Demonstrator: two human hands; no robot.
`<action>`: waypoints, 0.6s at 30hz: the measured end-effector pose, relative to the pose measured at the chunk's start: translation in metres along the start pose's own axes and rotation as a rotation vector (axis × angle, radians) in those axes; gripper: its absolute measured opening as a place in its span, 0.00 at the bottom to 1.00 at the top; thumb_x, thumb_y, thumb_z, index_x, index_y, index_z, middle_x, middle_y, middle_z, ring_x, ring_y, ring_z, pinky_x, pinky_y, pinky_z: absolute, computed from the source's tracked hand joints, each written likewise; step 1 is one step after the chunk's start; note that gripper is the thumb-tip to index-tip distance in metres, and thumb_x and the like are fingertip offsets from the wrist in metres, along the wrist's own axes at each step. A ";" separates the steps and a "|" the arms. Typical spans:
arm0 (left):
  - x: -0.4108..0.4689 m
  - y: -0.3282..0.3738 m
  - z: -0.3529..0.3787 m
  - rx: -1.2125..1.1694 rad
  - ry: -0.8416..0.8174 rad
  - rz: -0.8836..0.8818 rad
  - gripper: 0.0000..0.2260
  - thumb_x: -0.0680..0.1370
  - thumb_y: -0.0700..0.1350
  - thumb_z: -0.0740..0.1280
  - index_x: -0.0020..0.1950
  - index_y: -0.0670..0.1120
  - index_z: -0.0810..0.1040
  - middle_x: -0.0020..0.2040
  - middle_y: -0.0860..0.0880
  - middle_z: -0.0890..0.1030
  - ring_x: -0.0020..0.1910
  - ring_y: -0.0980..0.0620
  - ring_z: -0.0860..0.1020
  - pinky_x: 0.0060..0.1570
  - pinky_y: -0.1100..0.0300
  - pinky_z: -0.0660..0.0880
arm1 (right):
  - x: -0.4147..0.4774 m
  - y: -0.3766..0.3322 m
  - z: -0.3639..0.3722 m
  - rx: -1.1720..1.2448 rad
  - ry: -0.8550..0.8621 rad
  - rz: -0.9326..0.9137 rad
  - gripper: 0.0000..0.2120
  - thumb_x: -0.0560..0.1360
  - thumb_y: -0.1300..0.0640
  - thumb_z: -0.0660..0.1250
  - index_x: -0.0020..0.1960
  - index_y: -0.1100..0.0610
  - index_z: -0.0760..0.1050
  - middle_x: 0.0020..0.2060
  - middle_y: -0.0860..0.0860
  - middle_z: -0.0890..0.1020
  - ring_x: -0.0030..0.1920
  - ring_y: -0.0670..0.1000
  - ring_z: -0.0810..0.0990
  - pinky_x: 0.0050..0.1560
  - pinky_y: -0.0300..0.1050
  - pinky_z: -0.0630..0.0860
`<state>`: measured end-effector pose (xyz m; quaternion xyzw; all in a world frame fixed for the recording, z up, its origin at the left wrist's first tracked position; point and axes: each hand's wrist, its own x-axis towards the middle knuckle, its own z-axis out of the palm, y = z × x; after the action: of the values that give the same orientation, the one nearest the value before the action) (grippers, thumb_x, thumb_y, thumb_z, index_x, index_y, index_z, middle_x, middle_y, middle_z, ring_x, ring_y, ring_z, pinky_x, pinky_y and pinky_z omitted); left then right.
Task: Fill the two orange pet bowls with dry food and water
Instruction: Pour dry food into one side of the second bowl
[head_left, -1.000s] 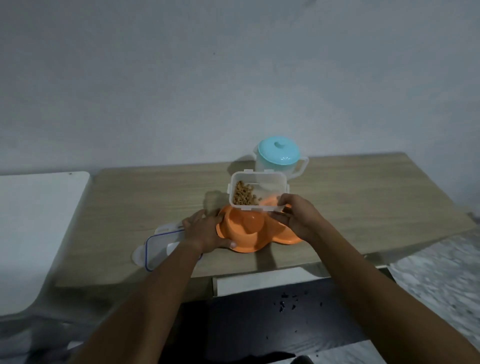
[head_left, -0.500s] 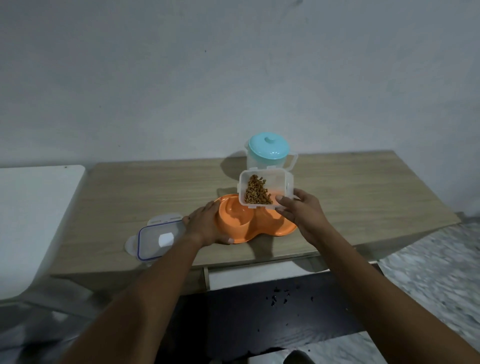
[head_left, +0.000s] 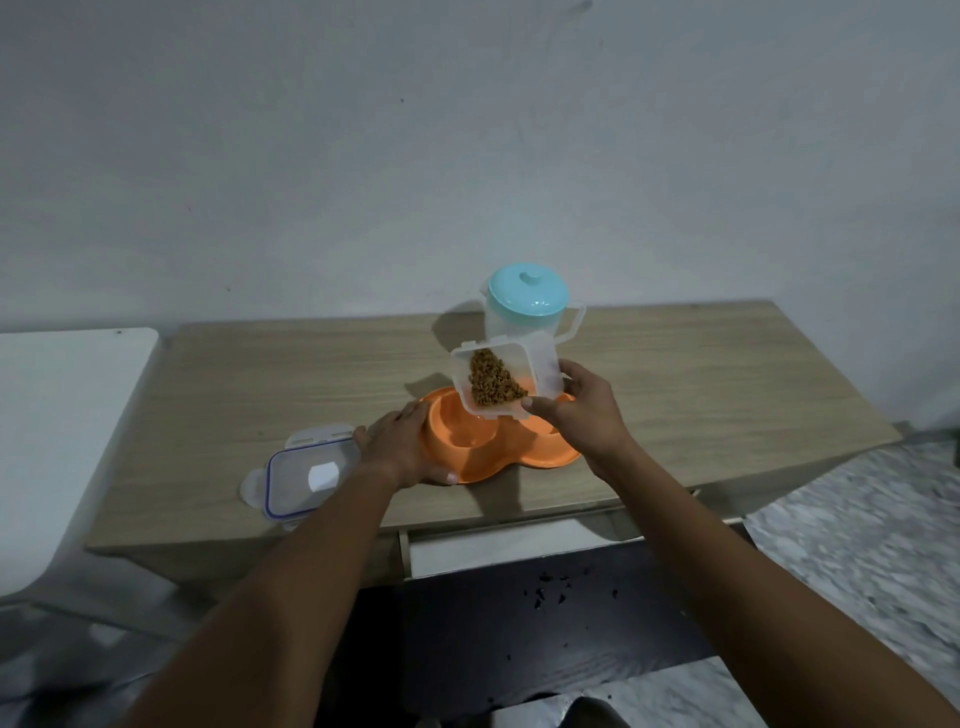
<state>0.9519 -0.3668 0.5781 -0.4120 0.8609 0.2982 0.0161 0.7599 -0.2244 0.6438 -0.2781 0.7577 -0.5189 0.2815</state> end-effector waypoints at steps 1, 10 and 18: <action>0.000 0.000 0.000 0.003 -0.002 -0.004 0.52 0.58 0.63 0.79 0.76 0.58 0.55 0.74 0.49 0.67 0.75 0.44 0.61 0.70 0.36 0.51 | 0.000 0.001 0.001 -0.019 0.004 -0.006 0.29 0.66 0.57 0.81 0.66 0.47 0.78 0.57 0.51 0.85 0.60 0.54 0.82 0.59 0.65 0.81; 0.006 -0.004 0.004 0.012 -0.007 -0.021 0.53 0.56 0.65 0.79 0.75 0.60 0.55 0.72 0.50 0.69 0.74 0.44 0.62 0.69 0.35 0.53 | -0.001 0.002 -0.001 -0.034 -0.010 -0.024 0.30 0.67 0.62 0.81 0.64 0.44 0.77 0.59 0.49 0.83 0.63 0.54 0.80 0.61 0.64 0.80; 0.006 -0.004 0.004 0.015 -0.007 -0.018 0.53 0.57 0.64 0.79 0.76 0.60 0.55 0.73 0.49 0.68 0.74 0.44 0.61 0.70 0.35 0.51 | -0.003 0.003 -0.002 -0.028 0.000 -0.032 0.32 0.68 0.64 0.80 0.69 0.50 0.77 0.57 0.46 0.81 0.63 0.51 0.78 0.63 0.62 0.79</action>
<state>0.9498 -0.3710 0.5706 -0.4186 0.8593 0.2930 0.0249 0.7599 -0.2198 0.6420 -0.2943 0.7604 -0.5126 0.2693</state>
